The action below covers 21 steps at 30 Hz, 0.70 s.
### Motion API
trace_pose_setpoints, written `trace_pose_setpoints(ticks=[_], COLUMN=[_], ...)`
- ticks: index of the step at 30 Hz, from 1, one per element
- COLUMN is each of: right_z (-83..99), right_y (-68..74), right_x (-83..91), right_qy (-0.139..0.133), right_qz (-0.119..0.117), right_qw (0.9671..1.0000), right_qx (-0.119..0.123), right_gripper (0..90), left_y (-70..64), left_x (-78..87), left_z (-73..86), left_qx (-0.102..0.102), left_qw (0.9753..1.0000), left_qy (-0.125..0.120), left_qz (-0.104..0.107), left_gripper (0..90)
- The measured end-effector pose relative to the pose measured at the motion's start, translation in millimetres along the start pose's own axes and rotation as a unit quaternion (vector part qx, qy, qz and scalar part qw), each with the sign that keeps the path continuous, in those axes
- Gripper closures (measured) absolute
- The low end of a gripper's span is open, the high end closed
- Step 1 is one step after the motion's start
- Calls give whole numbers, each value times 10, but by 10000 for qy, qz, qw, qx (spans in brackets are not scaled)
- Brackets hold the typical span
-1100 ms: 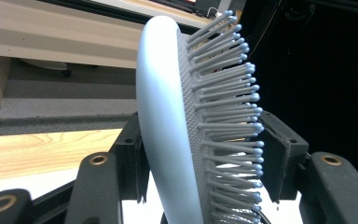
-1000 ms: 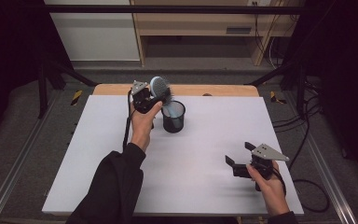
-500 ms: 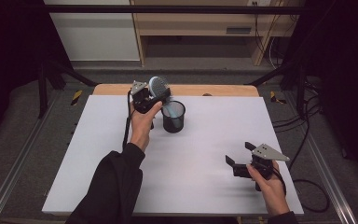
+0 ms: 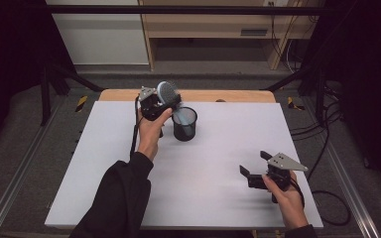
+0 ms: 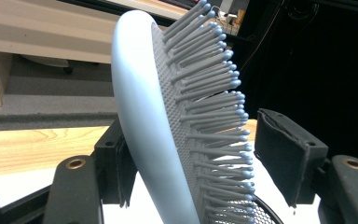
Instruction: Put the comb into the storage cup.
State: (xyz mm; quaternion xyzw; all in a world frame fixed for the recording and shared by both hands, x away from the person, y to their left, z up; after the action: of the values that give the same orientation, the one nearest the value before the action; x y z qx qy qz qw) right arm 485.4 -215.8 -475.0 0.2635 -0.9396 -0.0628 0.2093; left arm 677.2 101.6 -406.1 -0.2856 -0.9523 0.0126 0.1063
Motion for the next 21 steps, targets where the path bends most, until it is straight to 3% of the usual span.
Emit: trace_pose_setpoints(ticks=[16, 21], right_z=[1, 1], right_y=[2, 4], right_x=[-3, -4], right_qy=[3, 2], right_qz=[18, 14], right_qw=[10000, 10000], right_qx=[-2, 0], right_gripper=[54, 54], left_y=[42, 21], left_x=[-1, -8], left_z=[50, 79], left_qx=[33, 9], left_qw=[10000, 9999], left_qy=[75, 118], left_qz=[-48, 114], left_gripper=[312, 251])
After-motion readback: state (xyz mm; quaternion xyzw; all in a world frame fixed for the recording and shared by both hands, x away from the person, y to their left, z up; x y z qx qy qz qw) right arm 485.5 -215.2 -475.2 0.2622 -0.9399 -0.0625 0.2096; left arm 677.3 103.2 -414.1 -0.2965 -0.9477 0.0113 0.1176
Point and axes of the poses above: each handheld gripper's, and its own axes: x roughly backward along the jaws, z roughly out of its underside, y roughly to its left, the point moved 6 cm from there along -x, roughly forward along the jaws, and after that the axes turned 12 degrees about -x, right-handed, at the moved point
